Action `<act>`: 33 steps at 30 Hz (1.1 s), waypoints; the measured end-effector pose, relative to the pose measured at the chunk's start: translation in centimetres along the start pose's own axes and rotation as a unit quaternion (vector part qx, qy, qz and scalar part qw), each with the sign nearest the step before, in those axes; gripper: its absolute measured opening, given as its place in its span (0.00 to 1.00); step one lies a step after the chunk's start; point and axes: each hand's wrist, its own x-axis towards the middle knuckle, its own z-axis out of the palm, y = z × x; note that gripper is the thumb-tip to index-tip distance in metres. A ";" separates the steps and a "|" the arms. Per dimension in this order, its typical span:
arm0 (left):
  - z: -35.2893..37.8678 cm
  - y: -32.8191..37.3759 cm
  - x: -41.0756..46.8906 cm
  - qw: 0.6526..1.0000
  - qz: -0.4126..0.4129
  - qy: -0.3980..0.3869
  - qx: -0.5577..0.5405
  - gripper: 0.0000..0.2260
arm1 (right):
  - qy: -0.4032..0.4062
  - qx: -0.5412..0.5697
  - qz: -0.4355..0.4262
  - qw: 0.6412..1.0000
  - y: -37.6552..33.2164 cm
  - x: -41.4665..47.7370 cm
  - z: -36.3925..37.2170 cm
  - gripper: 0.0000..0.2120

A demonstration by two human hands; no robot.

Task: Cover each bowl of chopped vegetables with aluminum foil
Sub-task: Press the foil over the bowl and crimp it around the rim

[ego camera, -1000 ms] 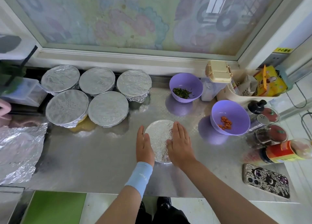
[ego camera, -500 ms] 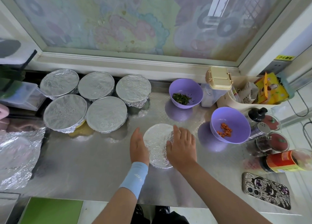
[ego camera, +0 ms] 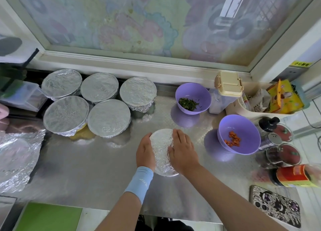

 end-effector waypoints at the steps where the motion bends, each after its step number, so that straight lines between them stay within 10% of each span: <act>1: -0.3 0.1 0.2 1.000 0.002 -0.005 -0.001 0.17 | 0.002 -0.027 0.004 1.000 0.0 0.1 0.0 0.33; 8: 0.2 -2.0 -2.3 0.996 0.053 0.047 -0.050 0.17 | -0.062 -0.143 -0.160 0.975 -0.1 0.9 -0.2 0.37; 20: -0.7 -0.3 0.8 0.997 0.066 -0.033 0.020 0.16 | -0.063 -0.101 -0.067 0.991 -0.7 0.1 0.1 0.43; 33: 0.4 -1.6 -0.9 0.988 0.112 0.050 0.097 0.17 | -0.047 -0.042 -0.003 0.998 -1.4 -1.4 -0.2 0.42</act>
